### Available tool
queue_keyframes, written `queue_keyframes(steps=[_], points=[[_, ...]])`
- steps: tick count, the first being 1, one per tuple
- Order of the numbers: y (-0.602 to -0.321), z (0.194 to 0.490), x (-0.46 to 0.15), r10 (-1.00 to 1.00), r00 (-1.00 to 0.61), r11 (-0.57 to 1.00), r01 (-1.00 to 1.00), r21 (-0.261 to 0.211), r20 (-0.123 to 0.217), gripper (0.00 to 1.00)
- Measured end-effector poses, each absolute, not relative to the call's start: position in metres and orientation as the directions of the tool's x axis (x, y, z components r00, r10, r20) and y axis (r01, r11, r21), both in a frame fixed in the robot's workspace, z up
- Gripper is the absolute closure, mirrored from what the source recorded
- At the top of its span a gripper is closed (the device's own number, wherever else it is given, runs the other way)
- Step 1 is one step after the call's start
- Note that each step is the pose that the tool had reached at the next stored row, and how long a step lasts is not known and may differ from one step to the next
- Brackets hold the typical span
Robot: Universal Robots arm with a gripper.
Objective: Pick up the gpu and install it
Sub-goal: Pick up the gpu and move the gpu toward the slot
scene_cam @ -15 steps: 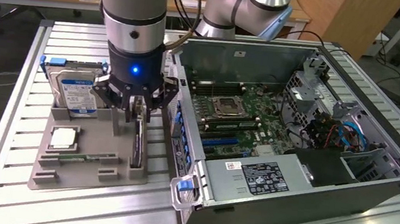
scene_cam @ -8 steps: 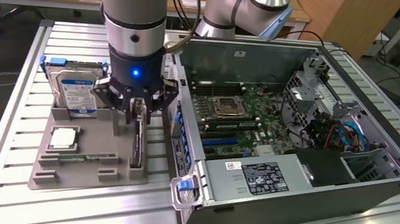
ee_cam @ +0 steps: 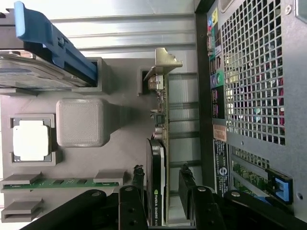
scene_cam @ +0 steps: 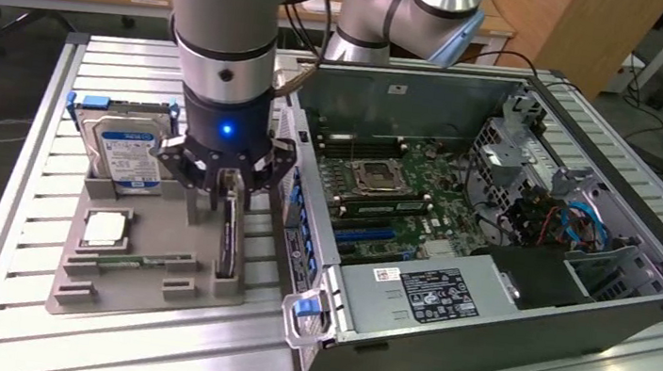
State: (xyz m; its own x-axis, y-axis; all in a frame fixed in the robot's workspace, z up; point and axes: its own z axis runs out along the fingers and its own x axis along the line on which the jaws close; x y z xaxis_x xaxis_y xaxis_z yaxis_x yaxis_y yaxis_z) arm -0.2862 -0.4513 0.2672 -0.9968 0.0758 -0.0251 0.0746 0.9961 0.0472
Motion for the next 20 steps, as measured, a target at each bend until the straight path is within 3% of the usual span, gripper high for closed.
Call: queue_keyframes(steps=[20], points=[[-0.452,0.243,-0.286,0.076,-0.997,0.996,0.075,0.048,-0.025,0.57]])
